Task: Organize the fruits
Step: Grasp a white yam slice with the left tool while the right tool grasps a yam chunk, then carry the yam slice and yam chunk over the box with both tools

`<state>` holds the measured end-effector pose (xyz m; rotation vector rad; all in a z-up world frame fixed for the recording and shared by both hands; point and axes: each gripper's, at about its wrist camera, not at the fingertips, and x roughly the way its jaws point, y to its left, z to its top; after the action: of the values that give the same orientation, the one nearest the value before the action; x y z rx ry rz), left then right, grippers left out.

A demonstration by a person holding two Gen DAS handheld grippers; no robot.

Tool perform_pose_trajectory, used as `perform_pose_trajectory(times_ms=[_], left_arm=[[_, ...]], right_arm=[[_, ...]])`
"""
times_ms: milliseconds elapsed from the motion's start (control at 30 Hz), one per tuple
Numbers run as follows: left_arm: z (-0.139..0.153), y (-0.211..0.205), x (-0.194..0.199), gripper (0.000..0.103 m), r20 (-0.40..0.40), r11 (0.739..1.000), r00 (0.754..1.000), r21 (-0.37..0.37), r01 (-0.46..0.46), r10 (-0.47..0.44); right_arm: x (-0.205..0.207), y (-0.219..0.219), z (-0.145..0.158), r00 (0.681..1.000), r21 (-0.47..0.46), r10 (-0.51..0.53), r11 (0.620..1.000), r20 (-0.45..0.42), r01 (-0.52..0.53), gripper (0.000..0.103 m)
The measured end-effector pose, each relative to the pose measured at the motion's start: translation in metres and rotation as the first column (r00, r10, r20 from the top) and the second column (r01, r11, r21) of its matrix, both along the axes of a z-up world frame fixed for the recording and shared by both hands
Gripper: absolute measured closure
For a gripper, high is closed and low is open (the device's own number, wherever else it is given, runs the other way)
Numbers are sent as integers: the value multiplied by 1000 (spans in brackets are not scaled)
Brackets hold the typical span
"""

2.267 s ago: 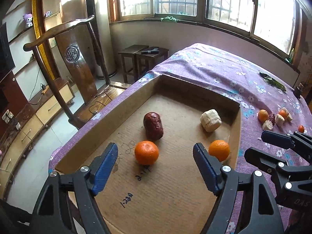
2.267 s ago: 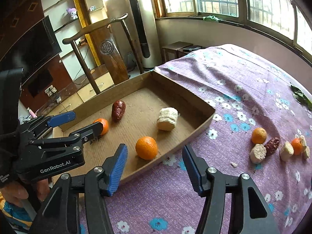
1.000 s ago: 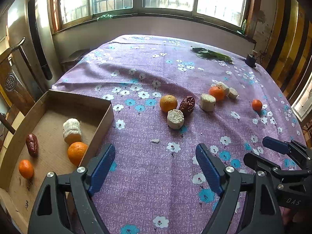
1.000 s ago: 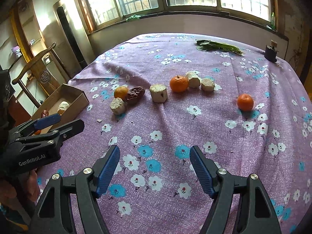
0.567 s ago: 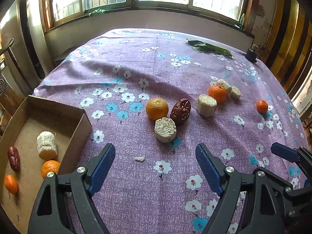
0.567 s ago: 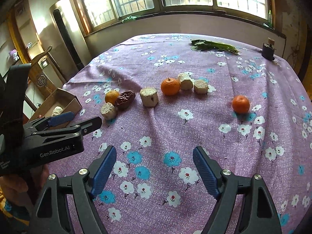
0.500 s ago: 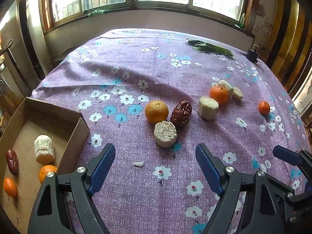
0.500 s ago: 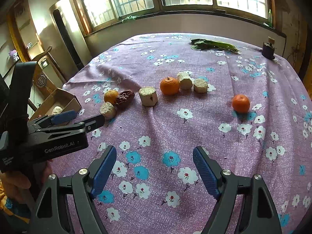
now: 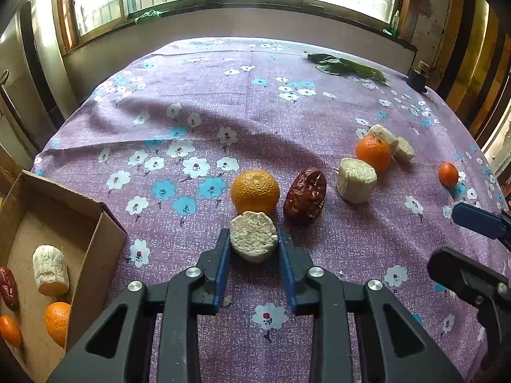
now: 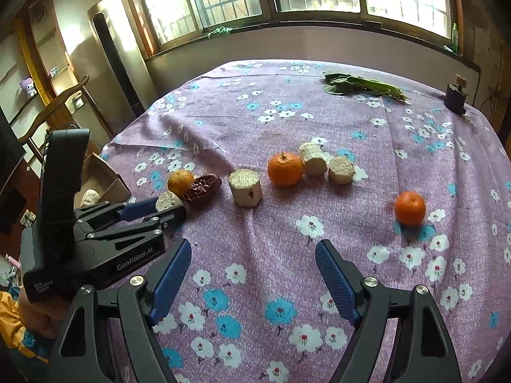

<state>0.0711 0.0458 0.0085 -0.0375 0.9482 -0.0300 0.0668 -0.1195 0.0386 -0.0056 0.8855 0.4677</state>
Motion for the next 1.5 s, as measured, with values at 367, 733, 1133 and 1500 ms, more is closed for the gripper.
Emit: perform_pose_trajectory(times_ms=[367,733,1133,1500], left_arm=[[18,8,-20,76,36,1000,999,1,-23,23],[21,13,-34,76,30,999,998,0,-48,48],[40,21,-78,75,60,998,997,20,-54,53],[55,39,-117,75,111,993,990,64,-96,89]], right_arm=[[62,33,-28,999,-27,31,999,-38,-32,53],[40,27,-18,999,-30,31,999,-23,-32,70],[-31,14,3,999,24,38,999,4,-38,70],[-76,35,21,994,47,102,994,37,-104,70]])
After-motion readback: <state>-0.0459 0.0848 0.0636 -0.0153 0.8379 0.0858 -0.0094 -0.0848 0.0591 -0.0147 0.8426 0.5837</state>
